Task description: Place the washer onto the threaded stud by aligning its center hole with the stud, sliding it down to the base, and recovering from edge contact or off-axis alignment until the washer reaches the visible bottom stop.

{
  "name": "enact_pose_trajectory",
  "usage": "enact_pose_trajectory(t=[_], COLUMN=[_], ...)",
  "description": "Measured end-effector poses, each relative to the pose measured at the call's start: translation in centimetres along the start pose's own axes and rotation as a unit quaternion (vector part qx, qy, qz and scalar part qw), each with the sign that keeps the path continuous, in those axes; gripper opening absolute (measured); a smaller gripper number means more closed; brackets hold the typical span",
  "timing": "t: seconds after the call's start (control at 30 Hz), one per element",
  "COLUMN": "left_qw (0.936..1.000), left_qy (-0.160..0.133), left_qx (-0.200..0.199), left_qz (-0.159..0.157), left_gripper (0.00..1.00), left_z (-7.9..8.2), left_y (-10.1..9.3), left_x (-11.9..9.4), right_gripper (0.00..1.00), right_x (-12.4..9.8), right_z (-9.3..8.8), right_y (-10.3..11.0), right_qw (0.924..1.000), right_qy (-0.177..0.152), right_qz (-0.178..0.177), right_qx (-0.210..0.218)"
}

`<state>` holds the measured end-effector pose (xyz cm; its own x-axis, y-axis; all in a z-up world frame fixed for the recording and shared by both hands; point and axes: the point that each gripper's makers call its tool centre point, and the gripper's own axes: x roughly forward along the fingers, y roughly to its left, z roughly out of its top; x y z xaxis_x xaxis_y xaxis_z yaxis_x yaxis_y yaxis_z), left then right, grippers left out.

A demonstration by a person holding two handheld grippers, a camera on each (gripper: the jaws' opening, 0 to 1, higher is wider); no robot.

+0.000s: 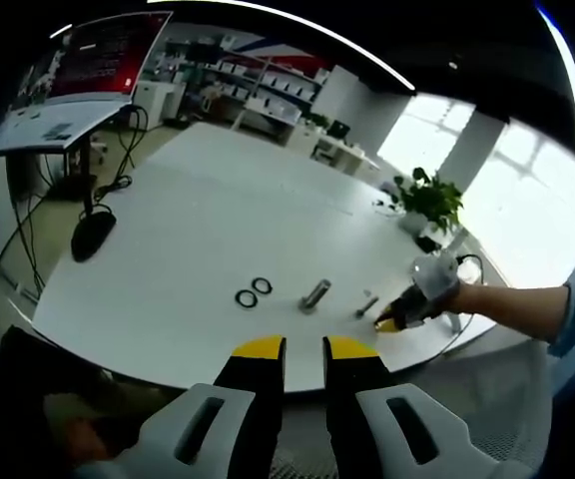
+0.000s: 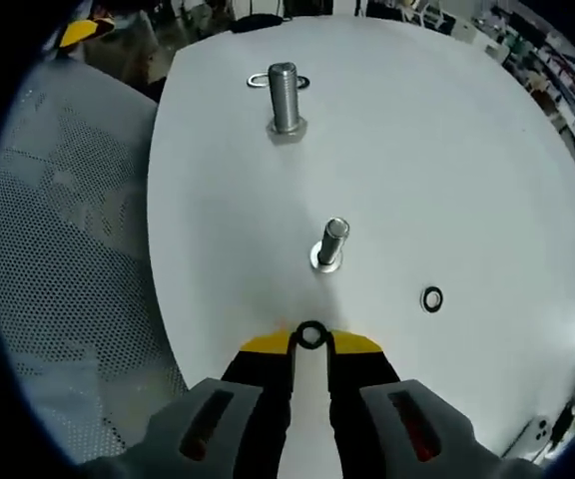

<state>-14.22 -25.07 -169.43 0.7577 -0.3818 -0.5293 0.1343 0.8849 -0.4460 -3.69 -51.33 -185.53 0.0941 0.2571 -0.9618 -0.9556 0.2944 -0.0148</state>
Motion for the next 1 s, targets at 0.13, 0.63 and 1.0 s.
enact_pose_trajectory(t=[0.13,0.63,1.0], left_qw=[1.0000,1.0000,0.9999], left_qy=[0.001,-0.005,-0.010], left_qx=[0.000,0.000,-0.001], left_qz=[-0.001,-0.005,-0.007], left_gripper=[0.12,0.12,0.12], left_z=[0.0,0.2,0.3], left_y=[-0.1,-0.2,-0.3], left_x=[0.0,0.0,-0.1], right_gripper=[0.14,0.14,0.14], right_x=[0.1,0.4,0.5], right_z=[0.2,1.3,1.5], right_y=[0.0,1.0,0.9], right_qw=[1.0000,0.9992,0.9983], right_qy=[0.007,0.009,0.038], right_qz=[0.001,0.000,0.000], right_qx=[-0.004,-0.039,-0.045])
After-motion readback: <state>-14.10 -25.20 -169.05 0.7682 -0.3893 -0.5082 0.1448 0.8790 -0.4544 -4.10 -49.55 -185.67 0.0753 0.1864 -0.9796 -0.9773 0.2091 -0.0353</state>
